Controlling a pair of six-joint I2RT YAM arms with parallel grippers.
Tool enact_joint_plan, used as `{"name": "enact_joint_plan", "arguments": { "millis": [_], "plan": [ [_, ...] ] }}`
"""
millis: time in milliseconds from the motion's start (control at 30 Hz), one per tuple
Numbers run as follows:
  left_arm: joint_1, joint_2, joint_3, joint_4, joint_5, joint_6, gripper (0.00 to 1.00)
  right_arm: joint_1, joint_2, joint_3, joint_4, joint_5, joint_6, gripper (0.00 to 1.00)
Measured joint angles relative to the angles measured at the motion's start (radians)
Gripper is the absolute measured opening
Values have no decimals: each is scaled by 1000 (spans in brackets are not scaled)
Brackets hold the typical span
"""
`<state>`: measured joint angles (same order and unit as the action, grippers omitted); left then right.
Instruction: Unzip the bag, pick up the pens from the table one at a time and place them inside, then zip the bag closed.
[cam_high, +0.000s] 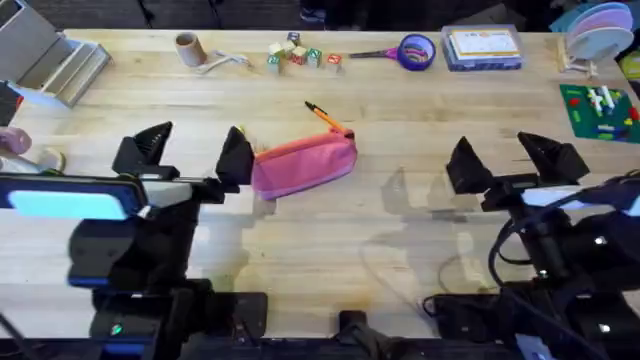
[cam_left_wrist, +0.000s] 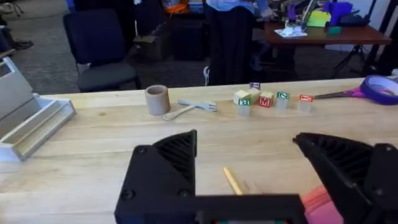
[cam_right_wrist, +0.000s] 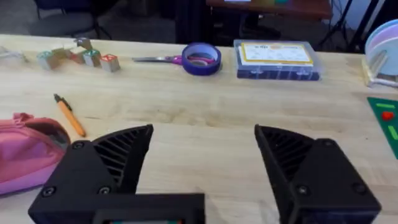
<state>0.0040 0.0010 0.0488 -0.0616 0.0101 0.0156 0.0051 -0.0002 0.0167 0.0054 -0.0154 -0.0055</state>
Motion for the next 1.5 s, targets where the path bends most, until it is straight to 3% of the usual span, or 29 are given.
{"name": "enact_joint_plan", "arguments": {
  "millis": [233, 467, 900, 1067, 1267, 1400, 1500],
  "plan": [
    [0, 28, 213, -214, 0, 5, 993, 0, 80, 181, -207, 0, -1, 997],
    [0, 169, 432, -406, 0, 7, 993, 0, 281, 447, -411, -1, -2, 997],
    [0, 464, 766, -585, 2, 23, 993, 0, 672, 900, -687, -14, -2, 998],
    [0, 535, 838, -620, 6, 36, 993, 0, 739, 962, -692, -72, -2, 998],
    [0, 556, 845, -661, 24, 64, 993, 0, 744, 963, -695, -105, -2, 998],
    [0, 556, 845, -683, 49, 132, 993, 0, 744, 963, -695, -112, -2, 998],
    [0, 556, 845, -733, 101, 240, 993, 0, 744, 963, -696, -113, -2, 998]
  ]
}}
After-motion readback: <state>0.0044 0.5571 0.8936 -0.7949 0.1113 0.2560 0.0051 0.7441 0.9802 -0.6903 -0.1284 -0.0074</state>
